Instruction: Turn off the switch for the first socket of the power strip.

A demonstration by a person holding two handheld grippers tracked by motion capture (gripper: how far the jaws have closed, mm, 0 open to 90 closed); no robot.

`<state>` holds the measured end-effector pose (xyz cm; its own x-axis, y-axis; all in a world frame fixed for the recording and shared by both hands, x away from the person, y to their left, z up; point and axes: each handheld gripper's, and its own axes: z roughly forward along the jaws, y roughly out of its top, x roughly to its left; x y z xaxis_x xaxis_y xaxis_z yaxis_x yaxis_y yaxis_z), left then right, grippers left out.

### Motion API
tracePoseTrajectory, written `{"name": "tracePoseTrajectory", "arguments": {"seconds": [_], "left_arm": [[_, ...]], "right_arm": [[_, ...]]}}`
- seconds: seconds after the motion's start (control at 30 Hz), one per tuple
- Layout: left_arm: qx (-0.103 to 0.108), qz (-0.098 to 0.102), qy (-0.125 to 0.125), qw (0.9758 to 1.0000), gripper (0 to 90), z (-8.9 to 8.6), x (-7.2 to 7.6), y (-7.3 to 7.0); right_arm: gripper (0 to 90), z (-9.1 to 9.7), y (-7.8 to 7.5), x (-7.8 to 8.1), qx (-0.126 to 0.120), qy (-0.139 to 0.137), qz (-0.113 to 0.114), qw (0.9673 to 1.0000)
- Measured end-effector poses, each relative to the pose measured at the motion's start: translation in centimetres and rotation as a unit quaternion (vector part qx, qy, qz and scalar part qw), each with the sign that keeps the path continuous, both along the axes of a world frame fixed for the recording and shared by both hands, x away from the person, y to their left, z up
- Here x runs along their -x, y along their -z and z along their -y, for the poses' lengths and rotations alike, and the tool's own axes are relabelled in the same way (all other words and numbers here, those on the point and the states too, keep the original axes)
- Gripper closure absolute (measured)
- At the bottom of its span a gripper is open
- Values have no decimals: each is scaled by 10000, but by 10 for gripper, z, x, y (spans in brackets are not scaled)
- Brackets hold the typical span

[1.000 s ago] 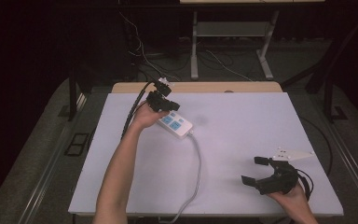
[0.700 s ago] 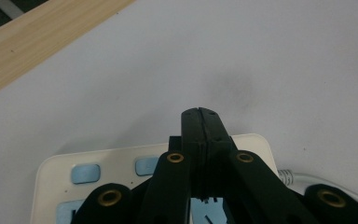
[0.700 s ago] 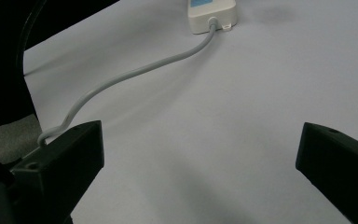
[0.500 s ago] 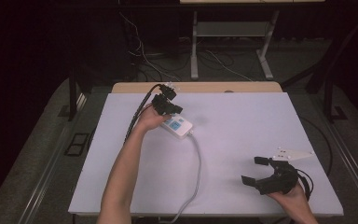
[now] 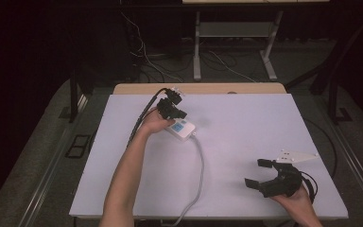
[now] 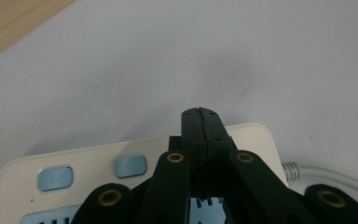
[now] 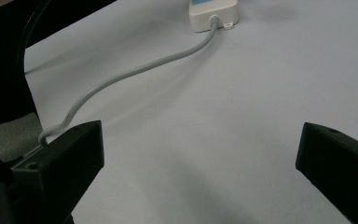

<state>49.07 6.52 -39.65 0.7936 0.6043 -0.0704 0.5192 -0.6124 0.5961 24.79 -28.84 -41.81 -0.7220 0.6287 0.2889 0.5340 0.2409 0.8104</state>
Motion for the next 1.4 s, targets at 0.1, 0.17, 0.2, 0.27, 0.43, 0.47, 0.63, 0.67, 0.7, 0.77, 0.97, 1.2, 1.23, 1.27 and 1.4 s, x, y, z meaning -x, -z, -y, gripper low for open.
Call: {"name": "tracePoseTrajectory", "arguments": {"seconds": [0.1, 0.17, 0.2, 0.27, 0.43, 0.47, 0.63, 0.67, 0.7, 0.77, 0.97, 1.2, 1.23, 1.27, 1.4], "left_arm": [[-69, -41, 23, 10000, 893, 1, 0, 2], [-100, -63, 41, 9999, 893, 1, 0, 3], [-104, -96, 72, 9999, 893, 1, 0, 3], [-119, -143, 95, 9998, 893, 1, 1, 5], [-187, -157, 114, 9996, 893, 4, 1, 9], [-174, -156, 109, 9997, 893, 4, 1, 9], [-210, -124, 87, 9997, 893, 6, 2, 9], [-228, -117, 94, 9996, 893, 6, 2, 9], [-256, -114, 96, 9996, 894, 7, 2, 9], [-274, -62, 100, 9996, 895, 8, 3, 9], [-172, -52, -77, 9998, 899, 7, 6, 12], [-298, 14, -83, 9995, 899, 10, 8, 11], [-299, -1, -86, 9995, 899, 10, 7, 11], [-280, -27, -104, 9995, 898, 9, 7, 11], [-295, -19, -135, 9995, 898, 10, 7, 10]], "right_arm": [[6, 0, 0, 0, 5, 1, 0, 10000], [6, 0, 0, 0, 3, 13, 3, 10000], [6, 0, 0, 0, 3, 19, 6, 10000], [6, 0, 0, 0, -4, 31, 10, 10000], [6, 1, -1, 1, -10, 43, 21, 10000], [6, 1, -1, 1, -12, 42, 24, 10000], [6, 1, -1, 1, -17, 22, 39, 10000], [6, 1, -1, 1, -28, 22, 42, 10000], [6, 1, -1, 1, -38, 24, 48, 10000], [6, 1, -1, 1, -40, 25, 64, 10000], [7, 0, -3, 2, -26, -1, 122, 9999], [6, 2, -3, 2, -40, 31, 120, 9999], [6, 2, -3, 2, -40, 35, 127, 9999], [6, 2, -3, 2, -39, 39, 129, 9999], [6, 2, -3, 1, -42, 47, 116, 9999]]}}
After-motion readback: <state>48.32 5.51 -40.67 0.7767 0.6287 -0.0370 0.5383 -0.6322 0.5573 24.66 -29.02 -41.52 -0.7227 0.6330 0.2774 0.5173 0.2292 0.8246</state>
